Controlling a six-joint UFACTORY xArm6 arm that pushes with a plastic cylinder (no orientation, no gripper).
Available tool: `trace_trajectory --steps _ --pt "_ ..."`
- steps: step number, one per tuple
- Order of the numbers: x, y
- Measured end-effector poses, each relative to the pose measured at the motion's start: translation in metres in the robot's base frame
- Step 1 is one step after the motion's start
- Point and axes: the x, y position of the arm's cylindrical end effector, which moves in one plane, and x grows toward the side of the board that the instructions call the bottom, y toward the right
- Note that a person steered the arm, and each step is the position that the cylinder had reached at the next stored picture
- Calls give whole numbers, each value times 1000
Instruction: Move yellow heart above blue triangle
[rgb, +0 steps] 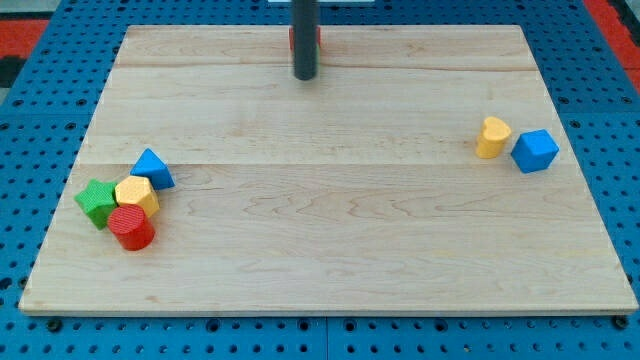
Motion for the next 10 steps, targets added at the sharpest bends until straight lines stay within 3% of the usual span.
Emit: trace_trajectory --steps 1,2,4,5,6,9,10 --pt "-8 -1" --pt "9 54" --pt "59 275" --pt "114 332" --pt "179 343" --pt "138 285" --pt "118 233"
